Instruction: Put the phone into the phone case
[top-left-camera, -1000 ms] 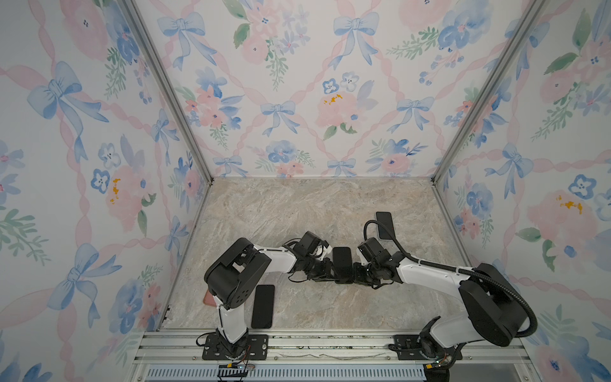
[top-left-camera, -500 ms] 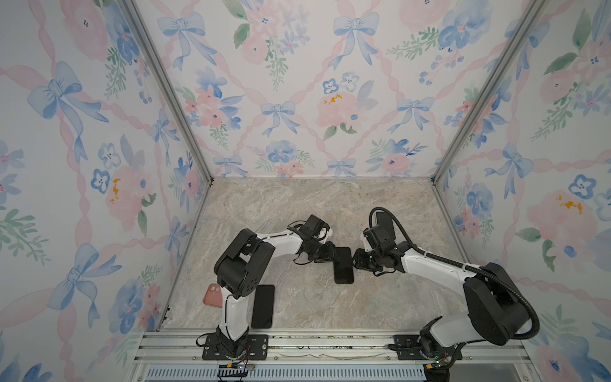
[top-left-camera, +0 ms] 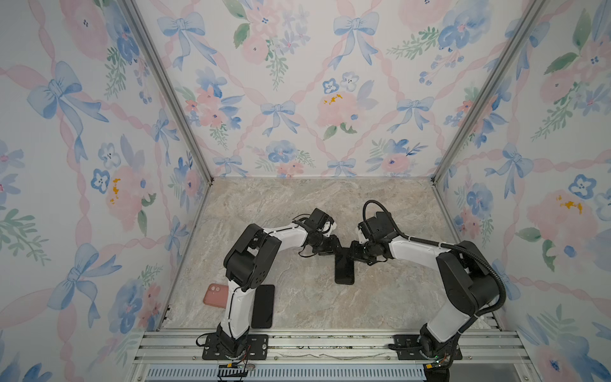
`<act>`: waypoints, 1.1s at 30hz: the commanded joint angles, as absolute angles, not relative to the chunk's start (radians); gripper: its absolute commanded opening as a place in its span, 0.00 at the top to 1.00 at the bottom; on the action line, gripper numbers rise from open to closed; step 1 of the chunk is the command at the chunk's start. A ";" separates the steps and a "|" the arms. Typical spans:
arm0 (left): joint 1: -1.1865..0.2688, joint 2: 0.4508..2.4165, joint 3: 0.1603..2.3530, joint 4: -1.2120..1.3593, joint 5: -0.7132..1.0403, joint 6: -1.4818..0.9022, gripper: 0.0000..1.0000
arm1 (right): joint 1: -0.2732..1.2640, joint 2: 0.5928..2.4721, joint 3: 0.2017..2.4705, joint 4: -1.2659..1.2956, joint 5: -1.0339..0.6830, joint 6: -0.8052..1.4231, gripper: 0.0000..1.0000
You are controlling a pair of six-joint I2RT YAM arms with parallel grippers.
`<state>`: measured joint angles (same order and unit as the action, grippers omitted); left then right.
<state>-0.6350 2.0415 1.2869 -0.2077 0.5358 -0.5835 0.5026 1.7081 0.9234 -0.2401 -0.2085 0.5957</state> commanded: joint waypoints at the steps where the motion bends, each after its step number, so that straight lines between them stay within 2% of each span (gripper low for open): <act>1: -0.655 2.067 1.283 -0.255 0.543 -0.576 0.57 | 0.497 1.738 0.940 -0.226 -0.228 0.591 0.68; 8: -0.682 2.066 1.308 -0.255 0.551 -0.590 0.65 | 0.513 1.767 0.975 -0.225 -0.236 0.594 0.82; 12: -0.696 2.062 1.318 -0.255 0.552 -0.596 0.71 | 0.515 1.770 0.989 -0.233 -0.232 0.591 0.83; 16: -0.698 2.037 1.305 -0.255 0.544 -0.597 0.71 | 0.517 1.762 1.000 -0.255 -0.217 0.588 0.82; 18: -0.690 2.015 1.286 -0.255 0.534 -0.597 0.71 | 0.520 1.743 1.003 -0.281 -0.200 0.585 0.77; 24: -0.644 1.921 1.207 -0.255 0.506 -0.587 0.66 | 0.576 1.673 1.014 -0.400 -0.071 0.603 0.38; 28: -0.612 1.853 1.149 -0.255 0.488 -0.574 0.56 | 0.641 1.661 1.008 -0.431 -0.009 0.671 0.26; 33: -0.573 1.776 1.076 -0.254 0.465 -0.561 0.39 | 0.711 1.674 1.027 -0.480 0.059 0.739 0.22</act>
